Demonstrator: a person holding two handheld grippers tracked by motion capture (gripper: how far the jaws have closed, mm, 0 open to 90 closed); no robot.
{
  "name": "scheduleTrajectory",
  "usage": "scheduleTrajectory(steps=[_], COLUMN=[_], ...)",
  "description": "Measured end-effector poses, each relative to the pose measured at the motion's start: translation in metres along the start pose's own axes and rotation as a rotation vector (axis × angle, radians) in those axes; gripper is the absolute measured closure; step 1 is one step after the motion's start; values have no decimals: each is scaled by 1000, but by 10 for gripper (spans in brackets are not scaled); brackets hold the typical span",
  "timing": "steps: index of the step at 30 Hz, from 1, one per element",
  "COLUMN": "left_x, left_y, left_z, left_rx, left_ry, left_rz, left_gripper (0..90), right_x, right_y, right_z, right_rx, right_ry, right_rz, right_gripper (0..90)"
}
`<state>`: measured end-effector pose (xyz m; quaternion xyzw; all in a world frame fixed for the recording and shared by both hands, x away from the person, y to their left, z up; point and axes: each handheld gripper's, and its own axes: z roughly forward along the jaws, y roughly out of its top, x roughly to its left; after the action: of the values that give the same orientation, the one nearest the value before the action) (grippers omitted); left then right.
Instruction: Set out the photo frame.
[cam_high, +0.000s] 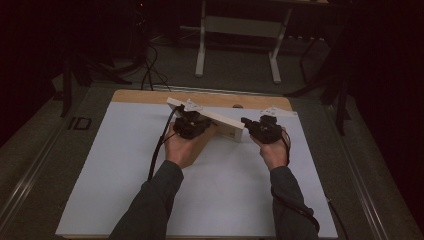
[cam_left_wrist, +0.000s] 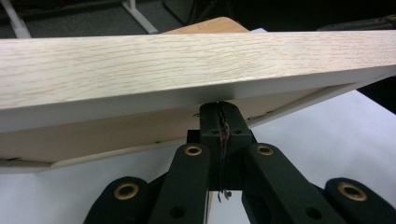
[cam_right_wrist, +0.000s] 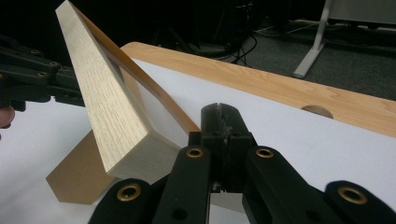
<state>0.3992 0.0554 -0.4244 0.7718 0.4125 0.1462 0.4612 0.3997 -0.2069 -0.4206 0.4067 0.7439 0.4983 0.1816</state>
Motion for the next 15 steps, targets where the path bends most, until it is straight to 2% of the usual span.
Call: scheduleTrajectory(steps=[1, 15], left_x=[-2, -10], left_y=[1, 2], left_z=[1, 4], left_rx=[7, 9], left_ry=[0, -10], left_rz=[11, 21], left_gripper=[900, 900], right_x=[0, 3], right_y=[0, 0], right_z=[0, 1], right_rx=[2, 12], right_ry=[5, 30], right_rz=[-1, -18], right_gripper=[897, 898])
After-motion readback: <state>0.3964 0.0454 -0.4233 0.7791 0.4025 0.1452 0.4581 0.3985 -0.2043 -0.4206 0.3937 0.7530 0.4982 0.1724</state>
